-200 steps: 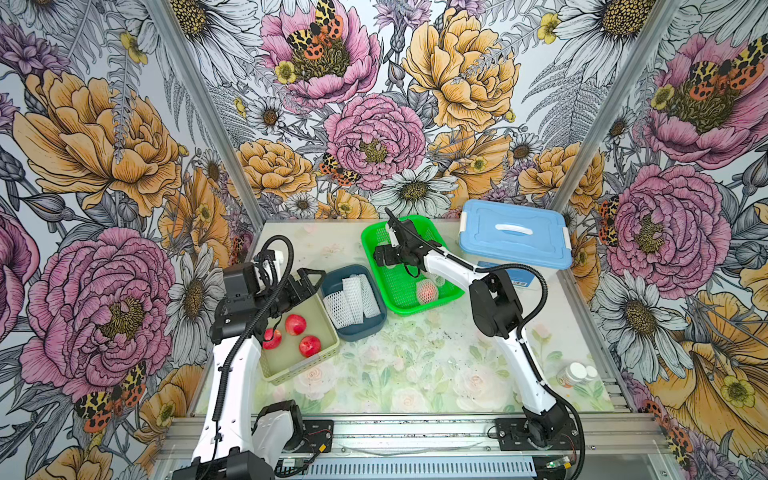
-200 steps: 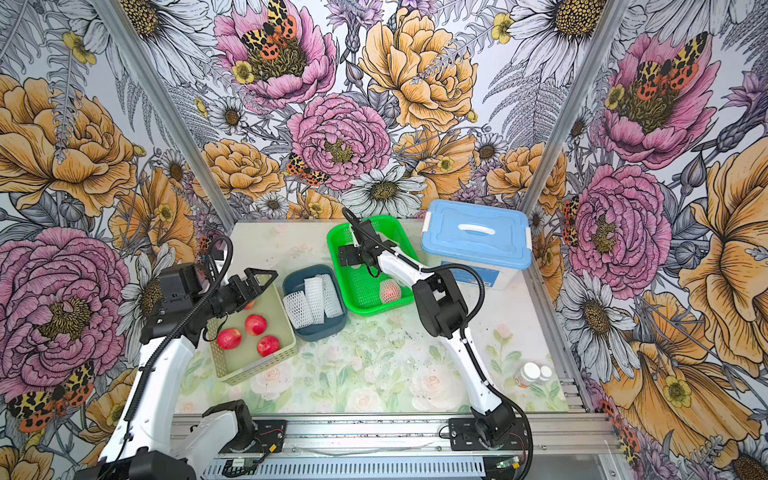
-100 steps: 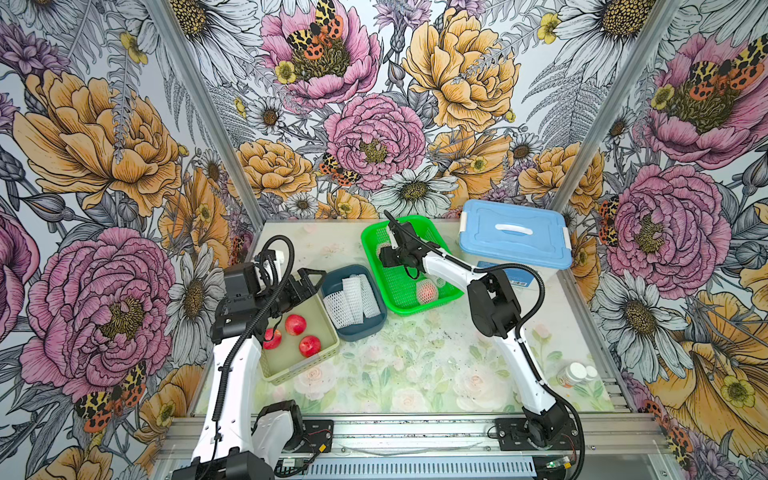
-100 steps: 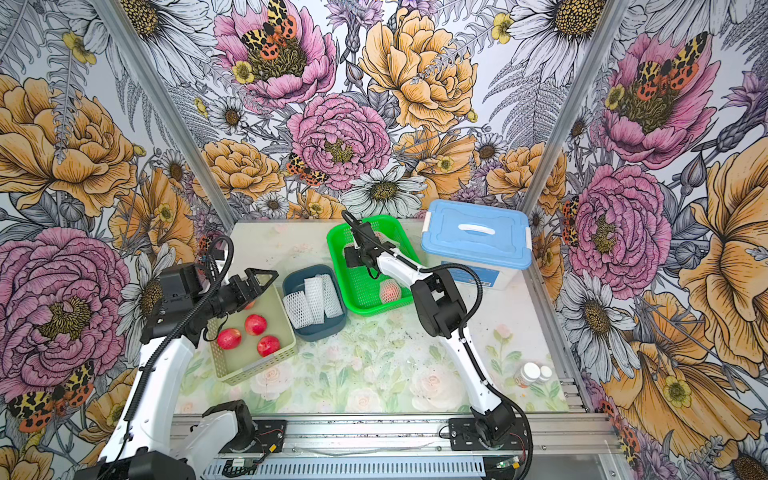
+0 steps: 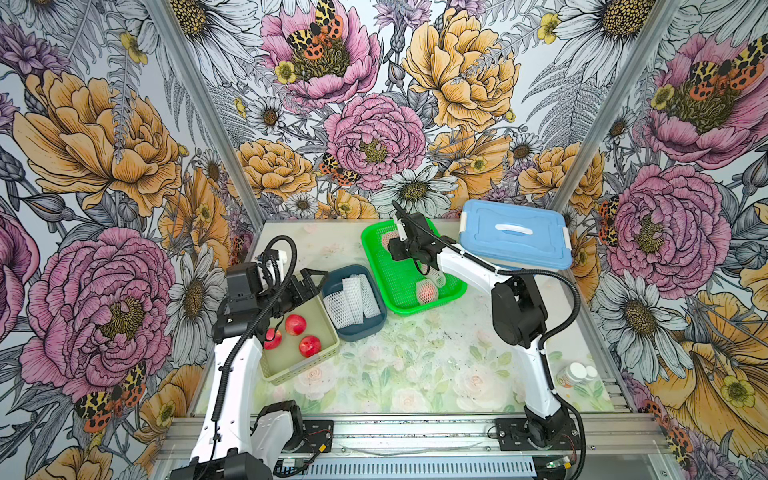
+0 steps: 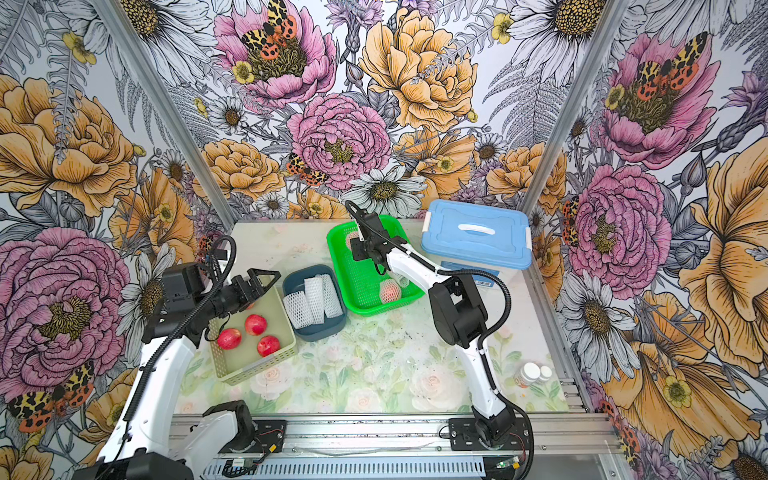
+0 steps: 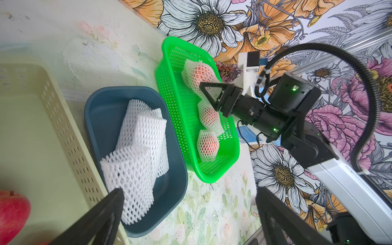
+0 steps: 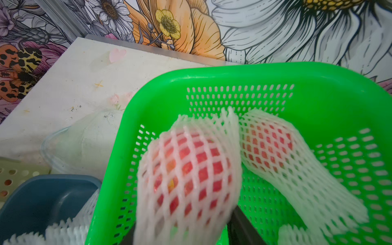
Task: Remove foam nets from apples
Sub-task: Pick up the apple from the basket, then place the apple at the center of the board.
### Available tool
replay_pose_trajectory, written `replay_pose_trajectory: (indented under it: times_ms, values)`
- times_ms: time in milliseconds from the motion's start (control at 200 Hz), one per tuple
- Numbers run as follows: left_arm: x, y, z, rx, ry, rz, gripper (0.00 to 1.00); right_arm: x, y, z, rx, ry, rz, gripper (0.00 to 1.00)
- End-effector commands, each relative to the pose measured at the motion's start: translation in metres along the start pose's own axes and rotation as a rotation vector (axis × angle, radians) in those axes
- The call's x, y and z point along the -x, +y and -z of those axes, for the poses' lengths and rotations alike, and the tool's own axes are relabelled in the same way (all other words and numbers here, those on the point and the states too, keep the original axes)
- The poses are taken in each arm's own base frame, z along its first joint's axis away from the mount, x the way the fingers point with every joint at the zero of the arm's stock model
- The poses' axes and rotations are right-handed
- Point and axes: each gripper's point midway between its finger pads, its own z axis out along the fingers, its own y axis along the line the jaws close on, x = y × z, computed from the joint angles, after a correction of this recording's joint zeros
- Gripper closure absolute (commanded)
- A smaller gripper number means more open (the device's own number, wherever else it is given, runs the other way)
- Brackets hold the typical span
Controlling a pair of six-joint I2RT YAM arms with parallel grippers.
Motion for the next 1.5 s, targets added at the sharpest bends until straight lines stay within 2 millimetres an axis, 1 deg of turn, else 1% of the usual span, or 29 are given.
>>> replay_pose_trajectory:
  times_ms: [0, 50, 150, 240, 385, 445, 455, 525, 575, 586, 611, 636, 721, 826, 901, 1051, 1116, 1226, 1251, 1356, 1491]
  values:
    - [0.002, -0.011, -0.002, -0.015, 0.005, -0.045, 0.01, 0.016, 0.015, 0.035, 0.020, -0.078, 0.052, 0.47]
    - [0.002, -0.013, -0.005, -0.017, 0.012, -0.050, 0.01, 0.012, 0.021, 0.046, 0.031, -0.087, 0.066, 0.47]
    - [-0.001, -0.021, -0.014, -0.026, 0.032, -0.068, 0.01, -0.001, 0.032, 0.070, 0.054, -0.100, 0.105, 0.47]
    - [-0.004, -0.026, -0.021, -0.031, 0.051, -0.082, 0.01, -0.019, 0.043, 0.091, 0.066, -0.116, 0.150, 0.47]
    - [-0.008, -0.031, -0.032, -0.039, 0.073, -0.096, 0.01, -0.050, 0.064, 0.138, 0.147, -0.195, 0.210, 0.47]
    - [-0.010, -0.033, -0.037, -0.043, 0.082, -0.100, 0.01, -0.062, 0.069, 0.158, 0.182, -0.232, 0.208, 0.47]
    - [-0.011, -0.034, -0.038, -0.045, 0.085, -0.100, 0.01, -0.067, 0.069, 0.159, 0.191, -0.228, 0.209, 0.47]
    - [-0.014, -0.036, -0.044, -0.052, 0.097, -0.104, 0.01, -0.086, 0.076, 0.180, 0.253, -0.240, 0.220, 0.47]
    - [-0.017, -0.039, -0.047, -0.058, 0.108, -0.110, 0.01, -0.100, 0.076, 0.192, 0.278, -0.244, 0.233, 0.46]
    - [-0.018, -0.040, -0.048, -0.060, 0.108, -0.113, 0.01, -0.107, 0.084, 0.196, 0.305, -0.239, 0.248, 0.46]
    - [-0.020, -0.041, -0.050, -0.062, 0.115, -0.115, 0.01, -0.117, 0.091, 0.202, 0.344, -0.231, 0.266, 0.46]
    - [-0.022, -0.042, -0.052, -0.064, 0.122, -0.117, 0.01, -0.129, 0.092, 0.205, 0.364, -0.217, 0.272, 0.46]
    - [-0.035, -0.049, -0.058, -0.088, 0.168, -0.122, 0.01, -0.157, 0.094, 0.218, 0.424, -0.204, 0.277, 0.46]
    - [-0.061, -0.055, -0.063, -0.123, 0.244, -0.120, 0.01, -0.189, 0.090, 0.225, 0.443, -0.174, 0.275, 0.46]
    - [-0.082, -0.057, -0.064, -0.133, 0.291, -0.119, 0.01, -0.208, 0.087, 0.229, 0.452, -0.166, 0.256, 0.46]
    - [-0.127, -0.045, -0.064, -0.105, 0.375, -0.083, 0.01, -0.245, 0.077, 0.228, 0.448, -0.134, 0.210, 0.46]
    - [-0.144, -0.039, -0.063, -0.087, 0.396, -0.081, 0.01, -0.258, 0.075, 0.227, 0.443, -0.119, 0.206, 0.46]
    - [-0.165, -0.034, -0.063, -0.084, 0.416, -0.048, 0.01, -0.276, 0.066, 0.220, 0.404, -0.089, 0.194, 0.45]
    - [-0.169, -0.033, -0.063, -0.085, 0.419, -0.042, 0.01, -0.277, 0.065, 0.219, 0.397, -0.091, 0.190, 0.45]
    - [-0.185, -0.031, -0.064, -0.078, 0.429, -0.035, 0.01, -0.276, 0.071, 0.216, 0.401, -0.104, 0.187, 0.45]
    - [-0.203, -0.026, -0.069, -0.070, 0.452, -0.017, 0.01, -0.288, 0.081, 0.206, 0.417, -0.080, 0.191, 0.45]
